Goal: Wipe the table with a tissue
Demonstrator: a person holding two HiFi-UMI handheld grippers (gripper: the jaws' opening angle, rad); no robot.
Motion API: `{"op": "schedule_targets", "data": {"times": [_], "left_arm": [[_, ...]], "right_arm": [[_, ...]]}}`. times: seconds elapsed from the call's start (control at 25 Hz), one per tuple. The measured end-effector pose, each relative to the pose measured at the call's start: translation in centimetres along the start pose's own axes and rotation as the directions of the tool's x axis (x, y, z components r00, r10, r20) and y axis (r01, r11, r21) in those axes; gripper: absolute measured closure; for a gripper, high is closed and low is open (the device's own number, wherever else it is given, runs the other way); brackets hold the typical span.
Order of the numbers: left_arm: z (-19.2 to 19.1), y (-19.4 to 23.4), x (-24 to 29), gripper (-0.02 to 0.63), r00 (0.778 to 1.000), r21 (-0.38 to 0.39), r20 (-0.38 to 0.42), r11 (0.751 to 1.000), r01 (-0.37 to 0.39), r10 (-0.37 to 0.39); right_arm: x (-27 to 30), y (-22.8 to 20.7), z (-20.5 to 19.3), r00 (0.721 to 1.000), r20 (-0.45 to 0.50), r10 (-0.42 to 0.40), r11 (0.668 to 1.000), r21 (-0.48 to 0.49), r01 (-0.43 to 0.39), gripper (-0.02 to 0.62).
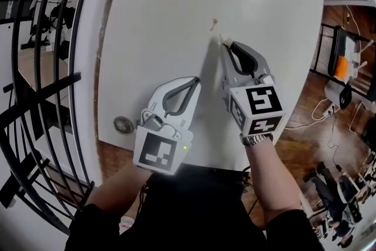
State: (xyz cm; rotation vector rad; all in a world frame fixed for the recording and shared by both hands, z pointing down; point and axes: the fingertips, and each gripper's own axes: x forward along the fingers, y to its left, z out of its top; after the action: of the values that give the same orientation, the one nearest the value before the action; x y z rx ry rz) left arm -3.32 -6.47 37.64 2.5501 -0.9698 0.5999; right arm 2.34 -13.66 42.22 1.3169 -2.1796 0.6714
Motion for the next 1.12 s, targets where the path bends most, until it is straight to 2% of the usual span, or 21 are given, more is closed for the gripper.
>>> {"op": "schedule_targets", "data": {"times": [0.24,0.52,0.88,1.12], "left_arm": [[-0.3,0.5,0.4,0.594,1.0,-0.017,-0.011,1.0,-0.003,0.003],[-0.5,1.0,0.9,0.594,1.0,-0.034,-0.017,0.999,-0.006,0.005],[-0.7,1.5,1.2,0.594,1.0,-0.053,-0.014,0.999,-0.003,0.002],[-1.6,3.7,3.2,0.594,0.993,-0.098,-0.113,0.994,-0.049,0.038]], "right_arm": [[1.7,0.0,0.5,0.998,-0.056,-0.013,0.998,-0.056,0.01,0.558],[2.7,0.0,-1.0,0.991,-0.133,-0.021,0.998,-0.063,0.013,0.558],[3.5,-0.2,-1.1,0.988,-0.152,-0.026,0.997,-0.071,0.016,0.56],[3.6,-0.1,-0.8,0.987,-0.158,-0.023,0.997,-0.073,0.012,0.56]]}}
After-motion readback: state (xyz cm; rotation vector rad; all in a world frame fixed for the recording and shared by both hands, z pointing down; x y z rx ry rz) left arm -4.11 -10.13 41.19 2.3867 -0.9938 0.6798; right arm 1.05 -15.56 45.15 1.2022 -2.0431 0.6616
